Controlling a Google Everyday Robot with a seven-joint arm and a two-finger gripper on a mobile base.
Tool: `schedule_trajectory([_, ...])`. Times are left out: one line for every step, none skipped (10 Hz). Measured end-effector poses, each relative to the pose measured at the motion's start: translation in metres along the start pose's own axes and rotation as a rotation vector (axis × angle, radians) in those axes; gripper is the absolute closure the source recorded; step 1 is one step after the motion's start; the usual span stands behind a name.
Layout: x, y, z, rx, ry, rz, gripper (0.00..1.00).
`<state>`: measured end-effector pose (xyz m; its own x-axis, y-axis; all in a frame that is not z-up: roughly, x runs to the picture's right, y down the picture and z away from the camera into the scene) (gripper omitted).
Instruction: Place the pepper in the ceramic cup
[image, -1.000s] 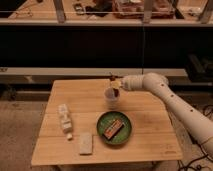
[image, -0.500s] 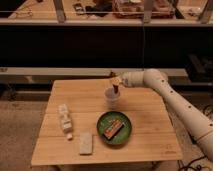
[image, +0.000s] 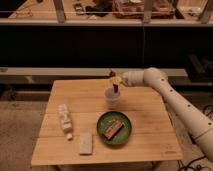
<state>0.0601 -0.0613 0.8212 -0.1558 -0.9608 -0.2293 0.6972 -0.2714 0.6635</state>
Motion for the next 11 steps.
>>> schedule_trajectory([0.001,-0.001,0.000,0.002,0.001,-0.003,0.51])
schedule_trajectory([0.002,-0.003,0.000,0.004,0.000,-0.008,0.41])
schedule_trajectory([0.003,-0.005,0.000,0.008,-0.001,-0.011,0.31])
schedule_trajectory([0.003,-0.006,-0.001,0.010,-0.002,-0.013,0.22])
schedule_trajectory([0.003,-0.007,-0.001,0.011,-0.003,-0.014,0.20])
schedule_trajectory([0.003,-0.008,-0.001,0.014,-0.004,-0.015,0.20])
schedule_trajectory([0.003,-0.009,-0.001,0.017,-0.004,-0.017,0.20])
schedule_trajectory([0.004,-0.011,-0.001,0.022,-0.003,-0.018,0.20])
schedule_trajectory([0.004,-0.013,-0.002,0.028,-0.002,-0.017,0.20])
schedule_trajectory([0.005,-0.014,-0.003,0.038,0.001,-0.011,0.20])
schedule_trajectory([0.007,-0.017,-0.007,0.059,0.006,0.007,0.20])
